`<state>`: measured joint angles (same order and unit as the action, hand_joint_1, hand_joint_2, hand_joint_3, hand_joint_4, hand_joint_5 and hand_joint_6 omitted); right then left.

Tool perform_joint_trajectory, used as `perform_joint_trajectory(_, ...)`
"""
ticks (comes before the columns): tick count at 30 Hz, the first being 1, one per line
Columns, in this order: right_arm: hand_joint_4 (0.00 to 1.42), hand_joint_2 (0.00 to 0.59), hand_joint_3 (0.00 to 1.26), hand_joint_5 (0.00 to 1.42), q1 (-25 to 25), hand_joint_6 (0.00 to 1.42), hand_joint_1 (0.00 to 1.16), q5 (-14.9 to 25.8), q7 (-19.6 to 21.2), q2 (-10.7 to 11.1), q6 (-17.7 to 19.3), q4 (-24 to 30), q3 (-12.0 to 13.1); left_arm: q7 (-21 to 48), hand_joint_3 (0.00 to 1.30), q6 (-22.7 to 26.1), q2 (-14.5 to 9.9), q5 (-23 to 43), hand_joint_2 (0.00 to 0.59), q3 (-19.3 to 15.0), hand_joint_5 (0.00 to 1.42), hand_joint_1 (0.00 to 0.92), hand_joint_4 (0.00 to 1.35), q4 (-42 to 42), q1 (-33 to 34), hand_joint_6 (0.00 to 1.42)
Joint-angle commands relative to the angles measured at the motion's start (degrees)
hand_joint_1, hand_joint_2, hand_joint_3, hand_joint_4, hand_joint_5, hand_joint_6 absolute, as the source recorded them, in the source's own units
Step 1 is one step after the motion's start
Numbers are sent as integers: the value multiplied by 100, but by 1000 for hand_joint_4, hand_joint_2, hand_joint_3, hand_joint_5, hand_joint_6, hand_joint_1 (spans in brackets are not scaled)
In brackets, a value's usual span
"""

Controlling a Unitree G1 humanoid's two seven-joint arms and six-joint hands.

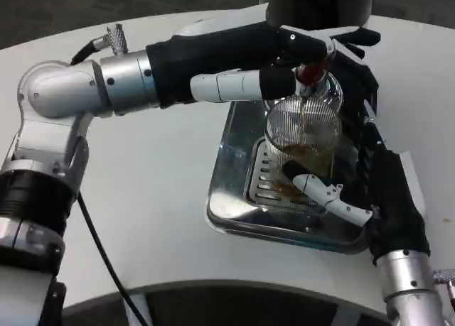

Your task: Grasp the cup under the faucet to collect the drink, then remove the cup.

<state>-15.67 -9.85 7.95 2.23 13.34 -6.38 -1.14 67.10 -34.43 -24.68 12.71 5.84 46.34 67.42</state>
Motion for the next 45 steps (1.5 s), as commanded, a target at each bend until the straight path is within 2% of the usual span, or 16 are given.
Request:
perform_joint_trajectory(1,74,151,62,106,-77,181,866,-30,37,-57,155,-123,-58,257,372,107,-4,-453,19,348,60,0,20,-3,-366,0)
perform_joint_trajectory(30,74,151,53,110,-472,180,864,-264,46,7,133,-608,-298,110,381,177,-100,-458,19,427,71,0,21,-167,-435,0)
perform_joint_trajectory(40,82,151,52,123,-652,180,865,-337,166,-2,63,-838,-283,60,389,219,-152,-420,19,396,71,0,30,-216,-497,0)
perform_joint_trajectory(45,178,155,94,237,-711,242,865,-397,310,-8,81,-929,-245,38,393,294,-160,-373,20,364,72,0,31,-221,-527,0)
